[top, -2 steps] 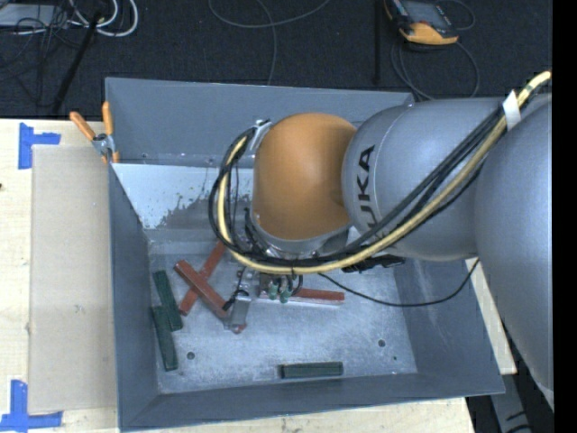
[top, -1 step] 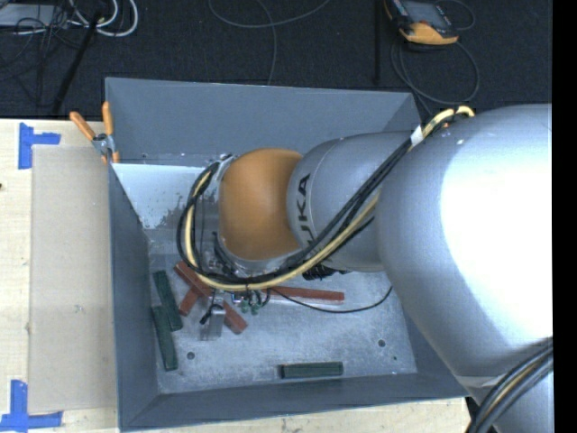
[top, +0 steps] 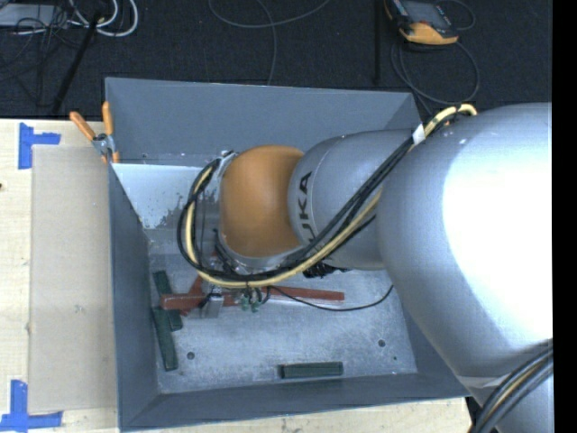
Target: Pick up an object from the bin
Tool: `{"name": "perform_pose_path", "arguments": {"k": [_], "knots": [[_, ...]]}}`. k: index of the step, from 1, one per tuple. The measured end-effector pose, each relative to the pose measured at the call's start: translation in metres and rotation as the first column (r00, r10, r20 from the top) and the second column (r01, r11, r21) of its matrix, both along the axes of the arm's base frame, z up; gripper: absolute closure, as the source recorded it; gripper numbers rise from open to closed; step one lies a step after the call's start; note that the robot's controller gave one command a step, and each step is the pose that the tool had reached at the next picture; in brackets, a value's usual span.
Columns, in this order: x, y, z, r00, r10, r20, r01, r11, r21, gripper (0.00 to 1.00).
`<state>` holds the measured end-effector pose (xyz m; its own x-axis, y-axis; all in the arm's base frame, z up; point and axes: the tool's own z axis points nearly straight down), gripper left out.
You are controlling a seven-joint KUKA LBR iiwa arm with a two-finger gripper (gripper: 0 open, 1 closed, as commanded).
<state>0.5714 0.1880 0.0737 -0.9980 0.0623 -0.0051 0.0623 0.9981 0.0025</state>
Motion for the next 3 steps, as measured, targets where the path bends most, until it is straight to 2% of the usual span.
{"name": "perform_pose_path", "arguments": {"k": [1, 2, 3], "knots": [[-0.001, 0.000, -0.001, 1.000, -0.001, -0.005, 0.001, 1.000, -0.001, 0.00], [0.017, 0.006, -0.004, 1.000, -0.008, -0.004, 0.008, 1.000, -0.001, 0.00], [0.020, 0.006, 0.000, 1.000, -0.012, 0.006, 0.012, 1.000, 0.001, 1.00]]}}
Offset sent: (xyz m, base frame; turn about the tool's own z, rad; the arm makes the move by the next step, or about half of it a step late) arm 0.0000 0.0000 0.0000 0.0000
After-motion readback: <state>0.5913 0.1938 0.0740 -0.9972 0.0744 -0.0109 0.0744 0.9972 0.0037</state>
